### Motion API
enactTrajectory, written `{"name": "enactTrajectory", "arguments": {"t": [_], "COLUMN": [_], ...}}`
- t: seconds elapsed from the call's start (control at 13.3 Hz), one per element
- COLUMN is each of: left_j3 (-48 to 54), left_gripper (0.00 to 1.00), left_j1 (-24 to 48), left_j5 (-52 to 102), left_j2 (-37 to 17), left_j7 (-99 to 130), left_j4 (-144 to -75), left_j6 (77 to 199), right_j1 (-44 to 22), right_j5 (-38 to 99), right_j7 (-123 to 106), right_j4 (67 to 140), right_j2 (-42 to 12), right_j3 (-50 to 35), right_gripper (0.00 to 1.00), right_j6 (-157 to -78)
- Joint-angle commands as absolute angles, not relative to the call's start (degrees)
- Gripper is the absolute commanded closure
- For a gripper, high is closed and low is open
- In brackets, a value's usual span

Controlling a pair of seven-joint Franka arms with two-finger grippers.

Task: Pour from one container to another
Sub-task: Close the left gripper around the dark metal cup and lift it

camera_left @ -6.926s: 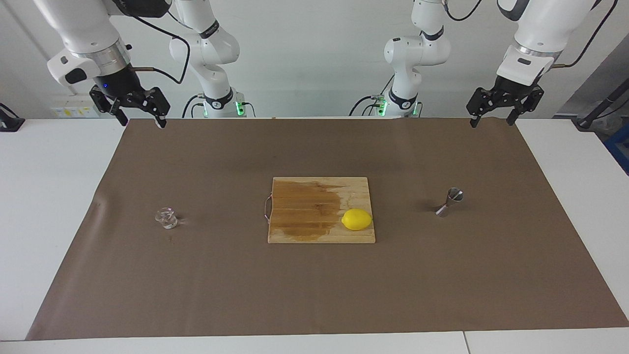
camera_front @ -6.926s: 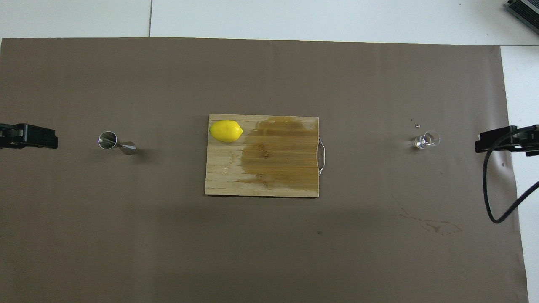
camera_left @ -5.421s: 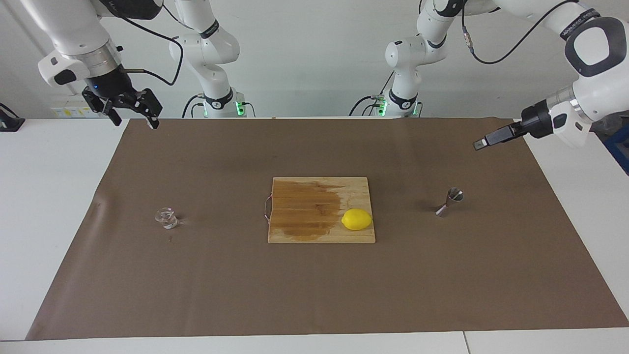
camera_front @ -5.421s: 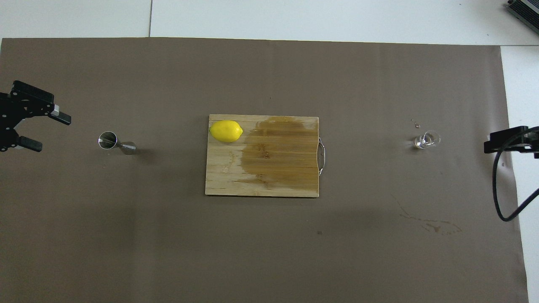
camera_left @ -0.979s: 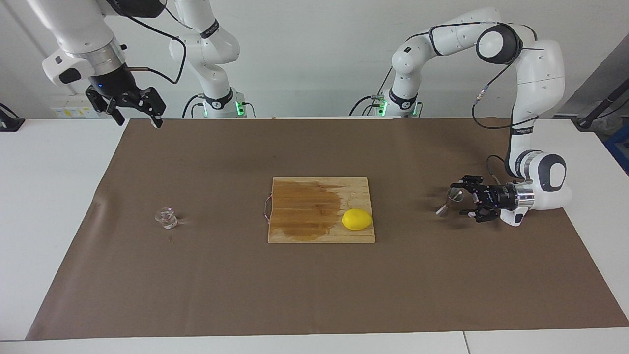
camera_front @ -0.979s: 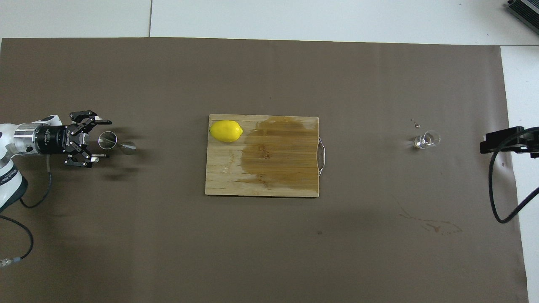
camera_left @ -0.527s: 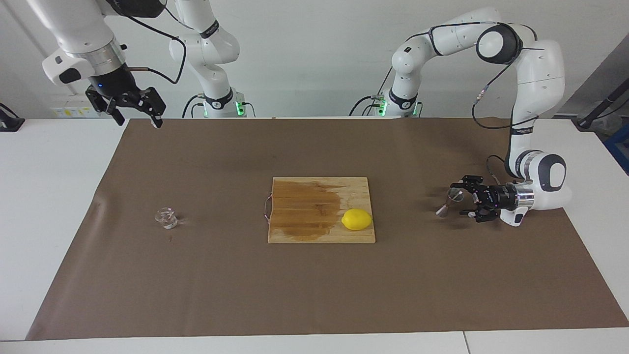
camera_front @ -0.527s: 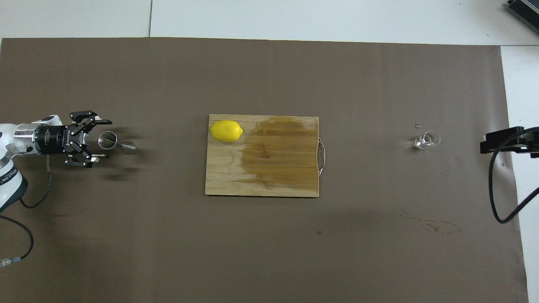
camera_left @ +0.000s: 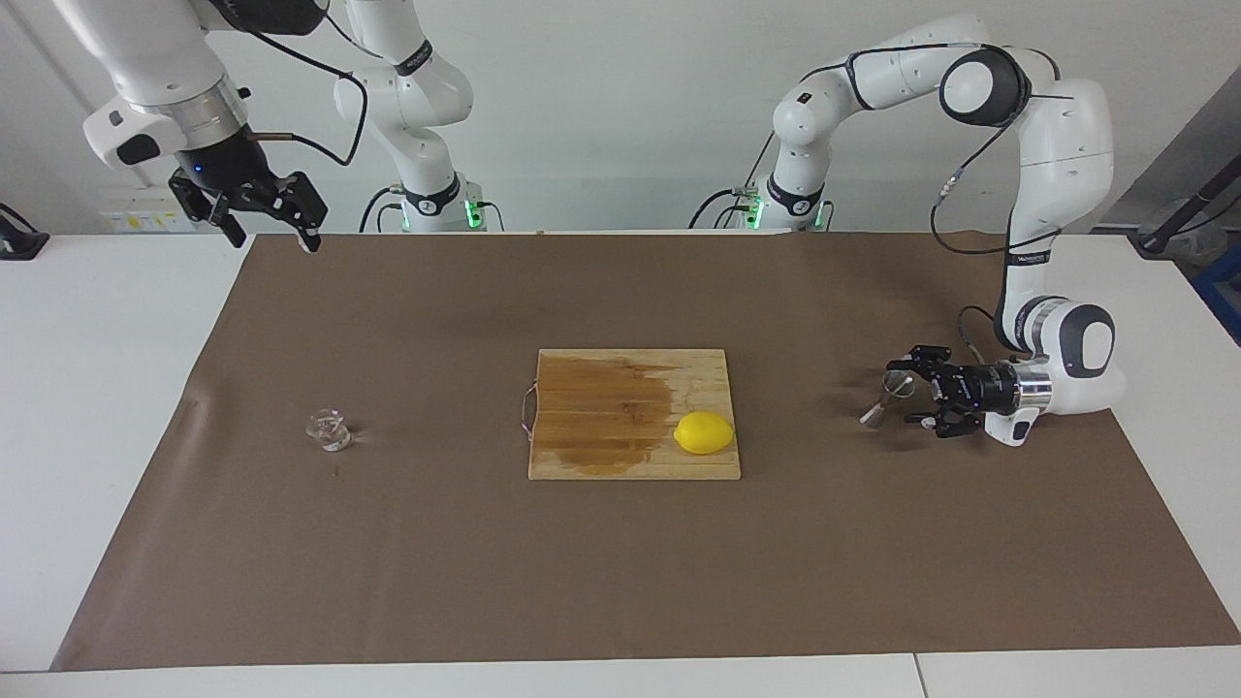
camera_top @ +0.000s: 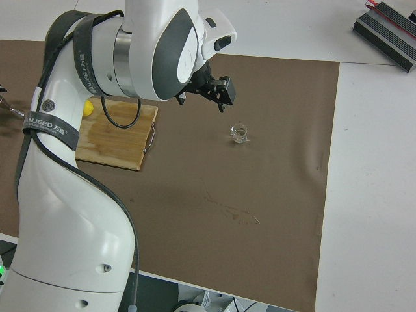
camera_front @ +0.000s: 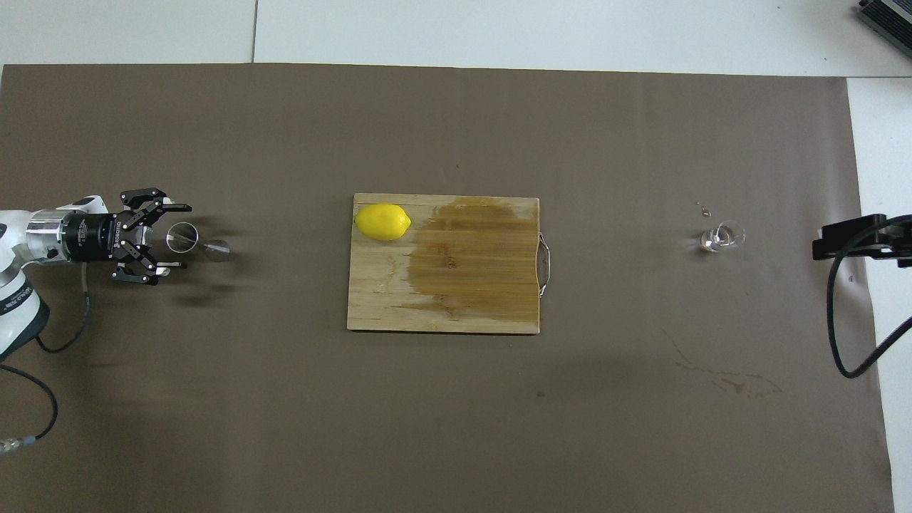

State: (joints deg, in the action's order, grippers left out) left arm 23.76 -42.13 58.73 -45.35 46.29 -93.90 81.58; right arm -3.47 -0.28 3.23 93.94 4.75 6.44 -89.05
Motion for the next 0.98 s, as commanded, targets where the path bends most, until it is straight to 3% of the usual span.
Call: {"name": "enactTrajectory", "arguments": {"t": [0.0,0.23,0.38,0.9], "left_j3": [25.0,25.1,25.2,25.2], "left_gripper": [0.04,0.05,0.19,0.36], "left_j1": [-43.4,-43.9,-43.9,-43.9], "left_j5": [58.6,59.1,59.1,59.2], "left_j2": [-45.4,-45.4,-45.4,-45.4], "left_j7": [45.3,45.3,44.7,43.5], "left_j4": [-95.1,-95.1,-95.1,-95.1], "left_j6": [82.1,81.9,81.9,82.3], "right_j1": [-3.5,-3.5,-3.5,-3.5], "right_j5": [0.8,0.8,0.8,0.8], "right_j7": [3.8,3.8,3.8,3.8], "right_j4": [95.4,95.4,95.4,95.4], "right_j2": [6.1,6.1,6.1,6.1], "right_j3": [6.5,6.5,6.5,6.5], "right_gripper": [0.0,0.0,0.0,0.0], "right_j6": [-89.9,-89.9,-89.8,-89.8]}}
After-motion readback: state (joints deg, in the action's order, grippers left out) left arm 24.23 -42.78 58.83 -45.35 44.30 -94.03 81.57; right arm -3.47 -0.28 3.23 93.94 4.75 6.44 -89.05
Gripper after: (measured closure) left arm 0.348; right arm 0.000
